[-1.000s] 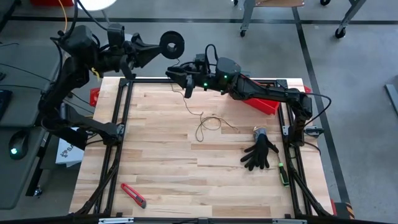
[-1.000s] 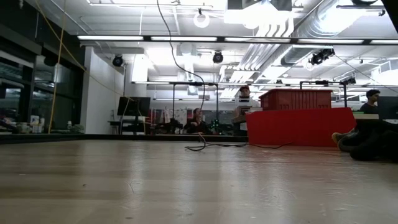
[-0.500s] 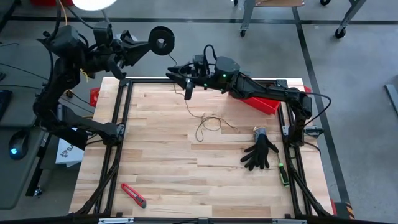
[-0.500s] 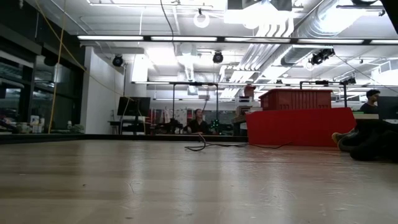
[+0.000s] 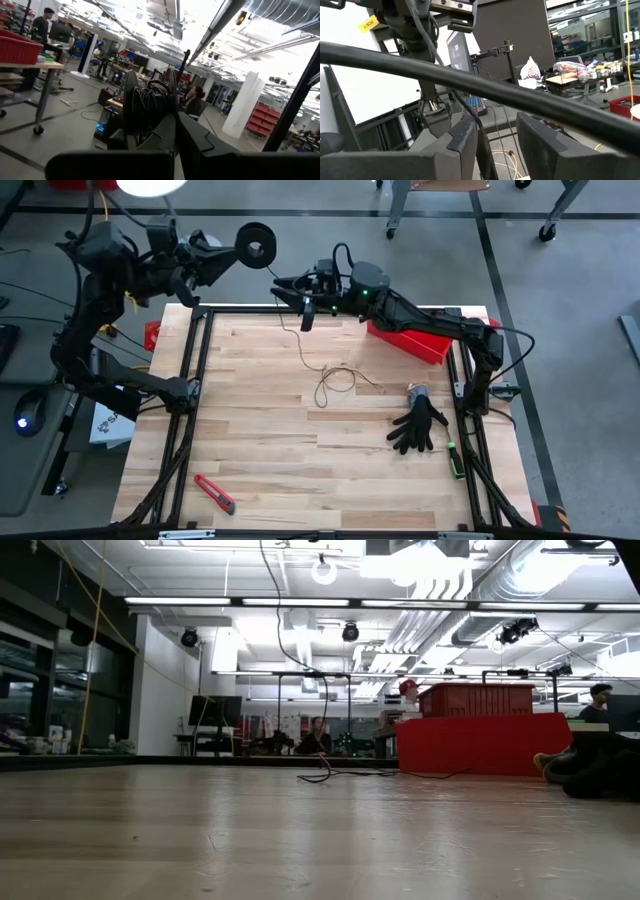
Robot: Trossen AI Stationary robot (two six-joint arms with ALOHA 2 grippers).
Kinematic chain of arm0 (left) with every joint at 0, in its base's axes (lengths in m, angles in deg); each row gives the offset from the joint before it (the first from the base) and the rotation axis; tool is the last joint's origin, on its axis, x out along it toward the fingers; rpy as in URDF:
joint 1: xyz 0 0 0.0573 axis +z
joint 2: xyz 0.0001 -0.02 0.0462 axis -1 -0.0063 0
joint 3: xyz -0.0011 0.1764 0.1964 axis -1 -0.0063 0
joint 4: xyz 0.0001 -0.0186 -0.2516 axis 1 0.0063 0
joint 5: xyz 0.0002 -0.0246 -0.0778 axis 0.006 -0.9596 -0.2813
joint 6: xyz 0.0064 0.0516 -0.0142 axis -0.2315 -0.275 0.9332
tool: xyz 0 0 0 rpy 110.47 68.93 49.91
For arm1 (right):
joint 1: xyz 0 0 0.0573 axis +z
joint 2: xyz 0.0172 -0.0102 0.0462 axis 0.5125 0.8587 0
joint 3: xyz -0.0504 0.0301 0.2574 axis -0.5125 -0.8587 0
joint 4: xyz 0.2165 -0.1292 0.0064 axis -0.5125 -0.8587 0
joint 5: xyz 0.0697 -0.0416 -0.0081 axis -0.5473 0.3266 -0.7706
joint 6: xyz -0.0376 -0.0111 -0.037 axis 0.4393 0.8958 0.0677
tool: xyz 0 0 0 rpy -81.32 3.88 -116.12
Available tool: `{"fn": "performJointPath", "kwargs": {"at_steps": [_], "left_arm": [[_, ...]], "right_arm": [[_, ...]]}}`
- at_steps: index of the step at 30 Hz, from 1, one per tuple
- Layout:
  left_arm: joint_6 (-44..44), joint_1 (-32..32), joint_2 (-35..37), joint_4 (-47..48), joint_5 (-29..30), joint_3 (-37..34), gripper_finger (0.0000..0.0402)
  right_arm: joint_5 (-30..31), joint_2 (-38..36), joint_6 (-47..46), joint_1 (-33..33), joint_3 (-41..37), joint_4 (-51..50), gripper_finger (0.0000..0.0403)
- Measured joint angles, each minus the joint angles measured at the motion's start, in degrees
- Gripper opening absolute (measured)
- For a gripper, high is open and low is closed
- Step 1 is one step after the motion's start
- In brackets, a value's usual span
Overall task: Coil cords
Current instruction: Coil the black wire on the spool
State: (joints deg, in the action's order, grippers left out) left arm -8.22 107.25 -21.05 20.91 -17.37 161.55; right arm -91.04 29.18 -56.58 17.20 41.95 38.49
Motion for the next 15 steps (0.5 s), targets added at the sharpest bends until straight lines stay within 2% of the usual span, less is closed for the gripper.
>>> {"fn": "performJointPath", "kwargs": {"at_steps": [6, 15], "left_arm": [[-1.06, 0.00, 0.09, 0.15, 3.15, 0.00, 0.0000], [-0.58, 0.00, 0.15, 0.02, 3.28, 0.00, 0.0000]], "right_arm": [[-0.72, -0.02, 0.67, 0.00, 0.00, -1.21, 0.0128], [-0.75, -0.04, 1.20, 0.00, 0.00, -0.63, 0.0128]]}}
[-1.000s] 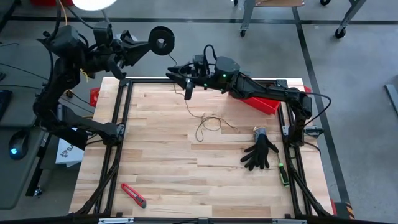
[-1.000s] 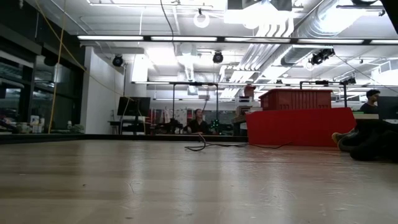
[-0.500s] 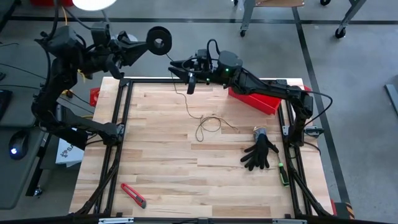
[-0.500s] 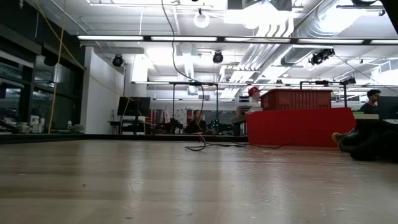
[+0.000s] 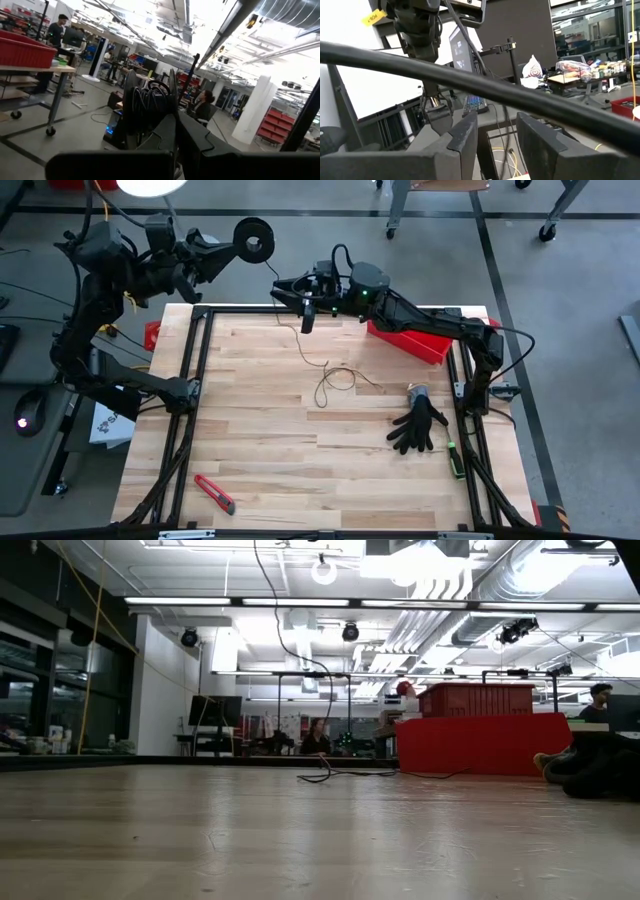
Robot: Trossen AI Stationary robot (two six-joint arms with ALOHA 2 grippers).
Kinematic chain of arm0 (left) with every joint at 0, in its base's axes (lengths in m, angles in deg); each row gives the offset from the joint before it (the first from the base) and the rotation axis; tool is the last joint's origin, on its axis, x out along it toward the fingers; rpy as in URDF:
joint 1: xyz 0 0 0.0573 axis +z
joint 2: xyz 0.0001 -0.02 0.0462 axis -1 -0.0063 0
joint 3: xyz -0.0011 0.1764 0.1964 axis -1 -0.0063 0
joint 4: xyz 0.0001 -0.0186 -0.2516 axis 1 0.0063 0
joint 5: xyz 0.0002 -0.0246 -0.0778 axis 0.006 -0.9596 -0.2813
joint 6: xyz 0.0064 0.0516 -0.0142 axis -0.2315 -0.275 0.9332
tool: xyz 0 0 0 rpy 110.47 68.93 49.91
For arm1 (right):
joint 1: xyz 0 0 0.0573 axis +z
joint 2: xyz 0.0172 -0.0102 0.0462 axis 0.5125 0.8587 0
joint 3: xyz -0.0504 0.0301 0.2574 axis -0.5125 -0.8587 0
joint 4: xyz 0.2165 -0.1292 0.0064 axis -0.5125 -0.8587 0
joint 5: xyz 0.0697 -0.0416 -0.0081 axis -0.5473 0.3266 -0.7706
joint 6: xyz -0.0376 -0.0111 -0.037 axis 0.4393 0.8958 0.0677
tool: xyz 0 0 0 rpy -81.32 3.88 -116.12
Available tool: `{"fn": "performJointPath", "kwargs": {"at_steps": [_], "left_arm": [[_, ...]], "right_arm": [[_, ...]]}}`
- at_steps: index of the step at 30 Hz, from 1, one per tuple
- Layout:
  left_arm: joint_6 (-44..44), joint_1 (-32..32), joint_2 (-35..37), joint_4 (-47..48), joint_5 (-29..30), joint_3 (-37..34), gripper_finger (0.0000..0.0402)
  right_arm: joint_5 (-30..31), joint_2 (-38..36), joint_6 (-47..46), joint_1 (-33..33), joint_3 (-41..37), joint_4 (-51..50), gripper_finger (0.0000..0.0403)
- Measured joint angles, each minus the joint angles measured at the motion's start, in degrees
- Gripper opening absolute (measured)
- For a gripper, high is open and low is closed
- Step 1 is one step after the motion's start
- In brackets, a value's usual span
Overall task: Coil cords
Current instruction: Coil the black wire on the spool
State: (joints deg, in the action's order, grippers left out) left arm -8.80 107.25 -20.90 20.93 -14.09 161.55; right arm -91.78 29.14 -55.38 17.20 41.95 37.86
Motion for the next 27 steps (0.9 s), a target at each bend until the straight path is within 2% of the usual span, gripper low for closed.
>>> {"fn": "performJointPath", "kwargs": {"at_steps": [4, 15, 27], "left_arm": [[-0.25, 0.00, 0.17, -0.07, 0.66, 0.00, 0.0000], [0.04, 0.00, 0.25, -0.72, 1.29, 0.00, 0.0000], [0.42, 0.00, -0.17, -1.21, 1.31, 0.00, 0.0000]], "right_arm": [[0.00, 0.00, 0.95, 0.00, 0.00, 0.02, 0.0121], [0.70, 0.00, 0.55, 0.00, 0.00, 0.04, 0.0057], [2.93, 0.00, 0.51, 0.15, 0.00, 0.02, 0.0075]]}}
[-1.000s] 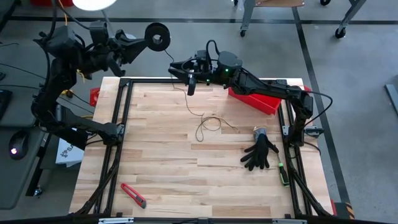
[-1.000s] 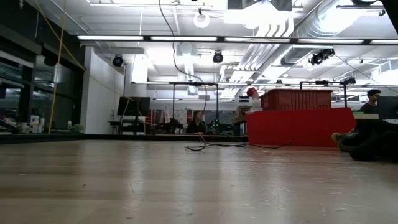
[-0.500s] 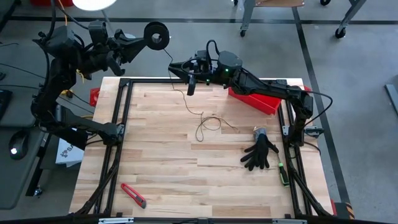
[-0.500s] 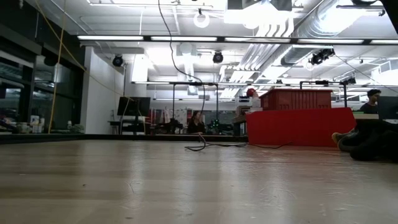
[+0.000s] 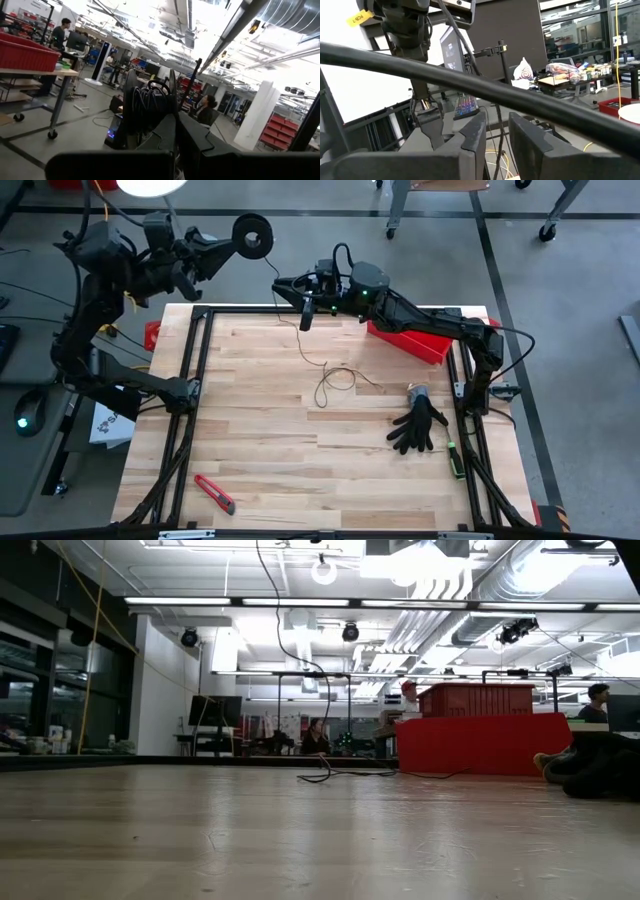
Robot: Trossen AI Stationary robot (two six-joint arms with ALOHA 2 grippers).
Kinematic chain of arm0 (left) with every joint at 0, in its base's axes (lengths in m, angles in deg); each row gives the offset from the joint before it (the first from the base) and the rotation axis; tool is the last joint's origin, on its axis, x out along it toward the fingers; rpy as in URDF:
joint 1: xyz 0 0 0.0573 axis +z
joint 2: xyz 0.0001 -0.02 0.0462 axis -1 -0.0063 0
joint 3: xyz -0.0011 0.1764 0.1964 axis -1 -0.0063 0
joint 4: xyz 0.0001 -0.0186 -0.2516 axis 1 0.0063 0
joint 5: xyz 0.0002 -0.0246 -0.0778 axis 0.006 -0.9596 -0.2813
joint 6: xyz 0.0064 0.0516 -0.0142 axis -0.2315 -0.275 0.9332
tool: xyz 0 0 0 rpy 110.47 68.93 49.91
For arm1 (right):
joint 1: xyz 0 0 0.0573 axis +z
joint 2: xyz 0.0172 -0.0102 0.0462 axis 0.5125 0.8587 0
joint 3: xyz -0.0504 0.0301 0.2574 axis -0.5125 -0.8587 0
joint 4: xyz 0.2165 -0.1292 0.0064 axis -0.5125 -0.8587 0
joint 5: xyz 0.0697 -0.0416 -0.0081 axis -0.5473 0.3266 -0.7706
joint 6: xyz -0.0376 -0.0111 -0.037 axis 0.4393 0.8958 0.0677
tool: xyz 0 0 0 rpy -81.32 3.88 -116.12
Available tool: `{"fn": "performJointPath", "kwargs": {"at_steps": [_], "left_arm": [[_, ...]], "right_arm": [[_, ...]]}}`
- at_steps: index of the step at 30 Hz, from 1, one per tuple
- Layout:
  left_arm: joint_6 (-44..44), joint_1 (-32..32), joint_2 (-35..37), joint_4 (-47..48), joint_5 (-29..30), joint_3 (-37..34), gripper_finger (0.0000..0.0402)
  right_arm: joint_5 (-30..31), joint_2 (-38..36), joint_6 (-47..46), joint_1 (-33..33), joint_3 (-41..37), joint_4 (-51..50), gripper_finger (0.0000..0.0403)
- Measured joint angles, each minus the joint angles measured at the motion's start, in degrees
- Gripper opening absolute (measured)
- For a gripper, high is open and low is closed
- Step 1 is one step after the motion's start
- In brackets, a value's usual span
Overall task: Coil cords
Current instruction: Coil the black wire on the spool
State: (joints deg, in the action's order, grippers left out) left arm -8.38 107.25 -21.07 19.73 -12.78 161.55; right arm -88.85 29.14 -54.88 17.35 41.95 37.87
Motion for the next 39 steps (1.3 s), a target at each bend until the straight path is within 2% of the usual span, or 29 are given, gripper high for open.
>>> {"fn": "performJointPath", "kwargs": {"at_steps": [12, 20, 24, 32, 39], "left_arm": [[0.24, 0.00, -0.39, -1.20, 0.00, 0.00, 0.0000], [0.19, -0.02, -0.39, -1.19, 0.16, 0.00, 0.0000], [0.79, -0.02, -0.42, -1.22, 2.38, 0.00, 0.0000], [16.94, -0.02, -3.67, -7.36, 3.08, 0.07, 0.0000], [36.62, -0.07, -4.82, -2.82, 1.01, 0.04, 0.0000]], "right_arm": [[-0.33, 0.00, 0.02, 0.00, 0.00, -0.35, 0.0070], [-0.70, 0.00, 0.02, 0.02, 0.00, -0.13, 0.0029], [-1.33, 0.00, 0.61, 0.92, 0.00, 0.56, 0.0004], [-1.35, 0.46, 2.21, 6.45, 0.02, 9.67, 0.0001], [0.34, 0.85, 3.02, 7.72, 0.00, 14.92, 0.0000]]}}
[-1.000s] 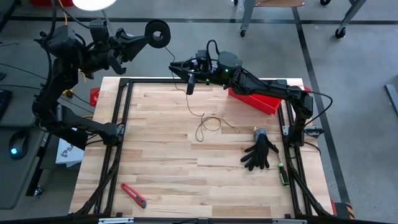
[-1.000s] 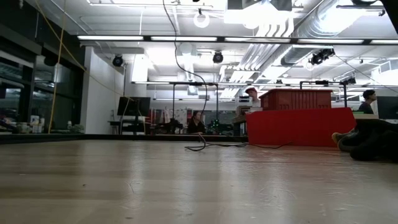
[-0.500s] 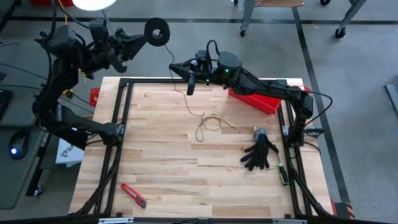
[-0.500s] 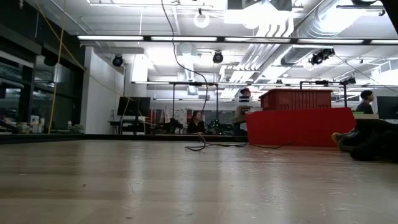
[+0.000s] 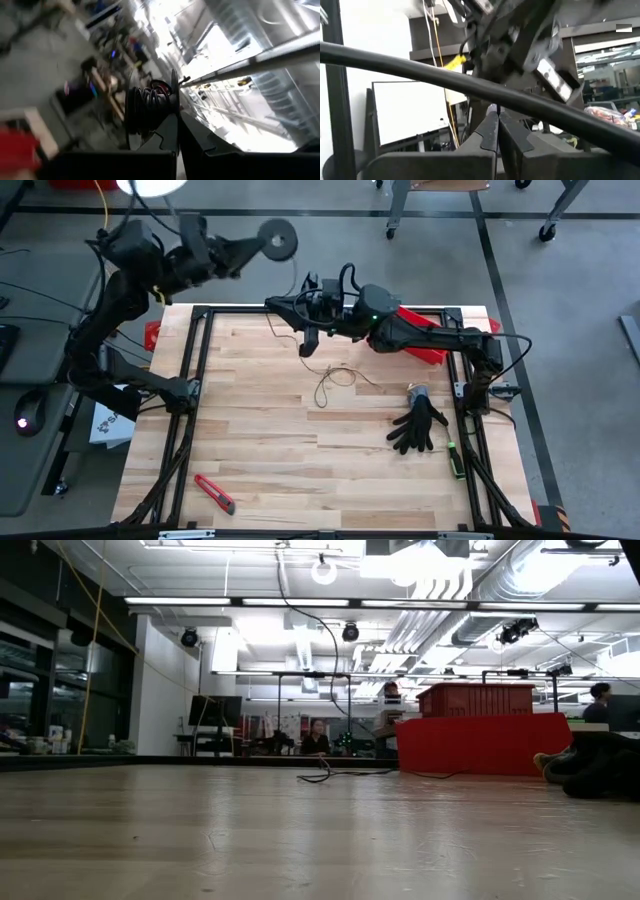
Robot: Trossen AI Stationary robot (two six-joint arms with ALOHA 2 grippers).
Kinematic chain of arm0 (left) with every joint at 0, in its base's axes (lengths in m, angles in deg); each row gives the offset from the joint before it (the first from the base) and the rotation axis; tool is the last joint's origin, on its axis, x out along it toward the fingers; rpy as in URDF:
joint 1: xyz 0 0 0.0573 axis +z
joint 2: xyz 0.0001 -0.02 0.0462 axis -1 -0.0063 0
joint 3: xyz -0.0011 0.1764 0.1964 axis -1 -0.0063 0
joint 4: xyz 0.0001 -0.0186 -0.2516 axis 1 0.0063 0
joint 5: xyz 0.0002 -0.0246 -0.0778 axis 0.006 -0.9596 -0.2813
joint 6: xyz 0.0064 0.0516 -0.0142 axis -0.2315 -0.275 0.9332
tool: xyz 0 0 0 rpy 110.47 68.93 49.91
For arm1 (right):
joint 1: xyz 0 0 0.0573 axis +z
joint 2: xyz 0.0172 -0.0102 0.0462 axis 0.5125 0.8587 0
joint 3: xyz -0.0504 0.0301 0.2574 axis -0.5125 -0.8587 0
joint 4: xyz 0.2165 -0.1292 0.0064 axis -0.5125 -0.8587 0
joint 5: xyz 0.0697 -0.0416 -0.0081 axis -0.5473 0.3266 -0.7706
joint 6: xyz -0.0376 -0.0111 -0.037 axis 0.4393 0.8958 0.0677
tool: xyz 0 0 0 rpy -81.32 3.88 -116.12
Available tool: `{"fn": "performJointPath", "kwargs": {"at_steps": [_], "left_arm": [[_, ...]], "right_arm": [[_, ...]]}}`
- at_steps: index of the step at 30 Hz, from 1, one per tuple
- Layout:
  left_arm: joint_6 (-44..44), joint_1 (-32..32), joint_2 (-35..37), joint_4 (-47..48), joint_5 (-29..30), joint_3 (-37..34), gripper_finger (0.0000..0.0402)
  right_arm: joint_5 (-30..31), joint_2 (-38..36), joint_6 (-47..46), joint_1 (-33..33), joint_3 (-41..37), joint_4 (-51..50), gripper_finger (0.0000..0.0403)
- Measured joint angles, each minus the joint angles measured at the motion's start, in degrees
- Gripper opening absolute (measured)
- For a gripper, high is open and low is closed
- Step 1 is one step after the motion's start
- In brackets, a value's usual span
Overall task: Coil cords
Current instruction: Coil the black wire on the spool
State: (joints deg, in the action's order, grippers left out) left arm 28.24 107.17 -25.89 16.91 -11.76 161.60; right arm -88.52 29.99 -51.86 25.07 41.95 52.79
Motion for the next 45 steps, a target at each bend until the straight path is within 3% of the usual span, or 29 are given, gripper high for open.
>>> {"fn": "performJointPath", "kwargs": {"at_steps": [5, 16, 23, 36, 45], "left_arm": [[5.78, -1.31, -0.59, 4.22, 0.03, 0.00, 0.0000], [10.55, -4.21, -2.81, 0.34, -1.84, -0.02, 0.0000], [11.18, -6.95, -1.95, 0.93, -1.22, 0.02, 0.0000], [11.34, -11.79, 0.65, 5.99, 2.49, -0.04, 0.0000], [15.17, -13.41, 1.46, 12.41, -4.31, -0.04, 0.0000]], "right_arm": [[-0.62, 0.81, -0.33, 0.08, 0.29, 4.29, 0.0000], [-0.11, 7.98, -1.85, 0.14, 8.66, 5.16, 0.0000], [-1.58, 10.77, -1.33, -0.56, 14.13, 3.51, 0.0000], [-5.84, 10.84, -2.60, -2.34, 14.53, 3.88, 0.0000], [-9.59, 10.84, -0.49, -3.30, 14.53, 2.36, 0.0000]]}}
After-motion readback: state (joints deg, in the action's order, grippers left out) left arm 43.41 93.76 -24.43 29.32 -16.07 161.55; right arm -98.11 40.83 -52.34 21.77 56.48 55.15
